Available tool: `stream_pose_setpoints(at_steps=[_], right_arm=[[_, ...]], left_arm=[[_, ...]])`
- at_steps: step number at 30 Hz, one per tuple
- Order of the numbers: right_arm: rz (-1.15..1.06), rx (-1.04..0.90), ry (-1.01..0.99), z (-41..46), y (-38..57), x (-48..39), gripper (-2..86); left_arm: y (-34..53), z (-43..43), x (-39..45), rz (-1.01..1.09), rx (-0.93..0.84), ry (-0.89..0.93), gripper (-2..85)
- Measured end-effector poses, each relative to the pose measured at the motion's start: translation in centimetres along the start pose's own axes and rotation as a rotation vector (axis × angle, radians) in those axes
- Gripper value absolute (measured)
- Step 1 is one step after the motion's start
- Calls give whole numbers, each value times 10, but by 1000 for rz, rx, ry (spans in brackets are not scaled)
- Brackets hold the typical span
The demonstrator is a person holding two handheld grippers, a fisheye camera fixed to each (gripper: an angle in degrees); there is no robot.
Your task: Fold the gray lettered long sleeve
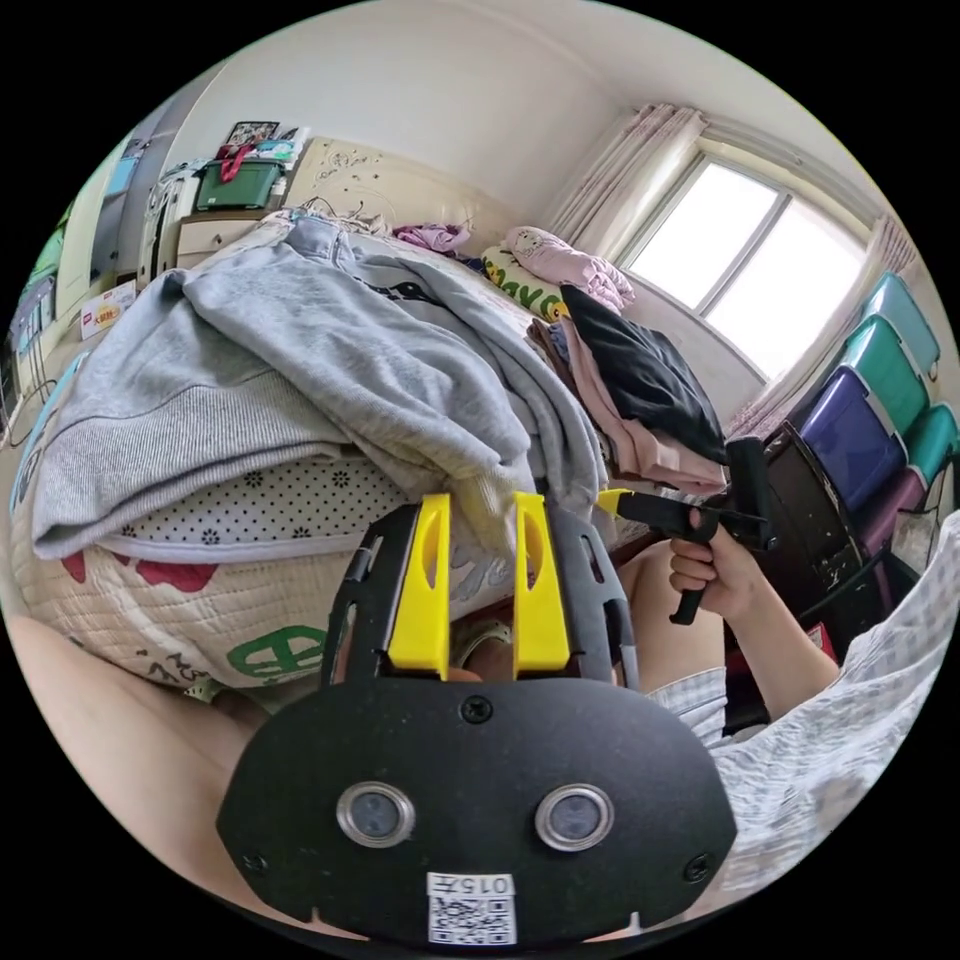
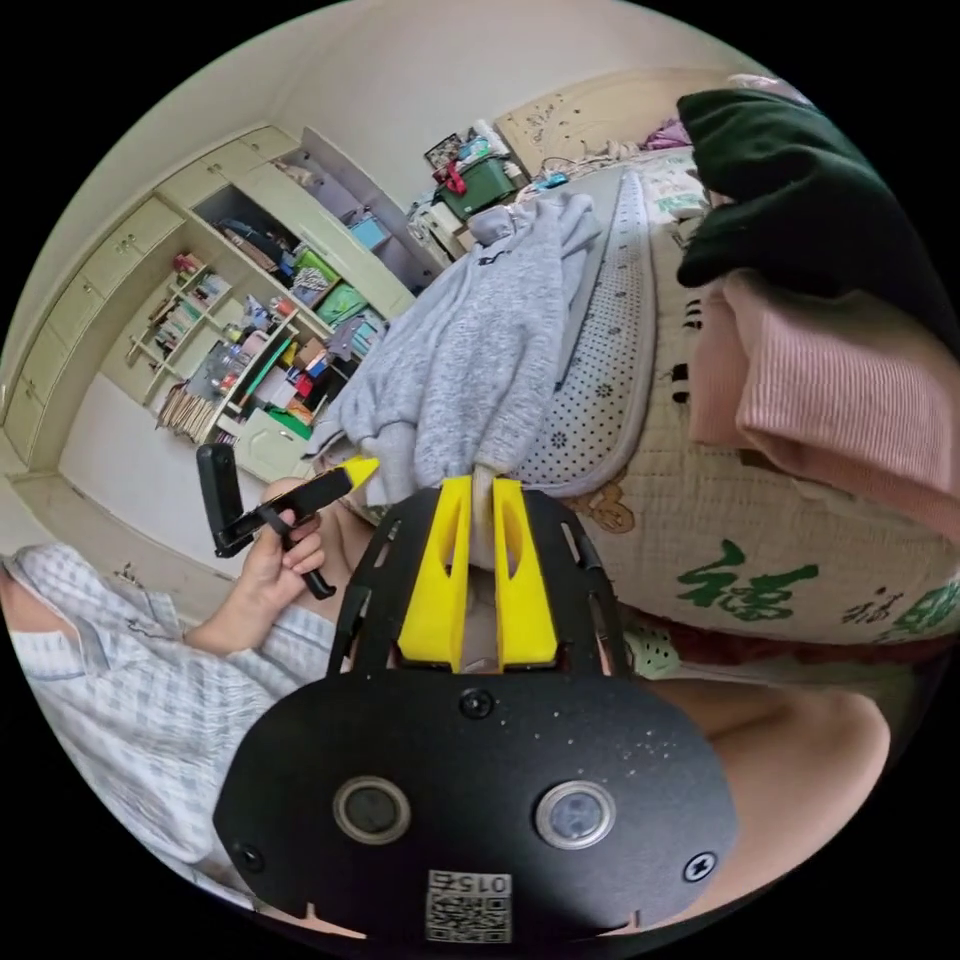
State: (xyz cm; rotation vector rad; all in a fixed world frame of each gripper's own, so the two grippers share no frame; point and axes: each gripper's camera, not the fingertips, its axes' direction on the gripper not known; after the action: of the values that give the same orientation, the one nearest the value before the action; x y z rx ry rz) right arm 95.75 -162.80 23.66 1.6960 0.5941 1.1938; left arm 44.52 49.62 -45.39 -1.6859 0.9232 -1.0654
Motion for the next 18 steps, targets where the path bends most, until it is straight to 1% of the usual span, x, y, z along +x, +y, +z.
stream_pose_setpoints(at_steps=[2, 3, 4, 5, 6, 7, 8, 9, 10, 11, 12, 13, 14, 15, 16, 17, 18], right_arm=[[-39, -9, 10, -17, -6, -8, 31], [-75, -9, 20, -34, -14, -16, 27], [-101, 0, 26, -45, -19, -22, 26], [-169, 32, 47, -74, -35, -34, 24], [-231, 91, 93, -113, -58, -44, 23], [-259, 135, 126, -138, -73, -49, 23], [-288, 232, 215, -192, -108, -55, 23], [-270, 366, 330, -251, -149, -55, 27], [-186, 533, 457, -310, -188, -46, 33], [-132, 603, 520, -335, -205, -39, 38], [-5, 692, 635, -374, -232, -23, 49], [55, 697, 660, -386, -240, -17, 56], [67, 672, 592, -400, -244, -14, 68], [-27, 655, 496, -393, -228, -26, 79], [-121, 621, 445, -370, -202, -41, 81], [-170, 586, 430, -353, -187, -48, 82], [-253, 502, 404, -314, -153, -59, 82]], left_arm=[[-12, -7, -2, 19, 1, 28, 43], [-16, -11, -3, 29, 5, 50, 38], [-28, -25, -7, 31, 19, 113, 28], [-43, -47, -10, 56, 60, 179, 24], [-53, -61, -13, 74, 90, 199, 22], [-77, -98, -19, 119, 173, 187, 21], [-106, -143, -33, 140, 275, 108, 22], [-120, -169, -43, 125, 343, 59, 23], [-141, -222, -73, 41, 509, -28, 28], [-152, -271, -109, -84, 690, -107, 36], [-154, -290, -125, -140, 757, -161, 48], [-153, -318, -149, -267, 815, -277, 72], [-145, -337, -157, -309, 829, -325, 76], [-138, -342, -154, -277, 831, -329, 79], [-124, -344, -139, -159, 805, -349, 73], [-109, -333, -121, -62, 720, -388, 70], [-102, -324, -114, -32, 664, -413, 71]])
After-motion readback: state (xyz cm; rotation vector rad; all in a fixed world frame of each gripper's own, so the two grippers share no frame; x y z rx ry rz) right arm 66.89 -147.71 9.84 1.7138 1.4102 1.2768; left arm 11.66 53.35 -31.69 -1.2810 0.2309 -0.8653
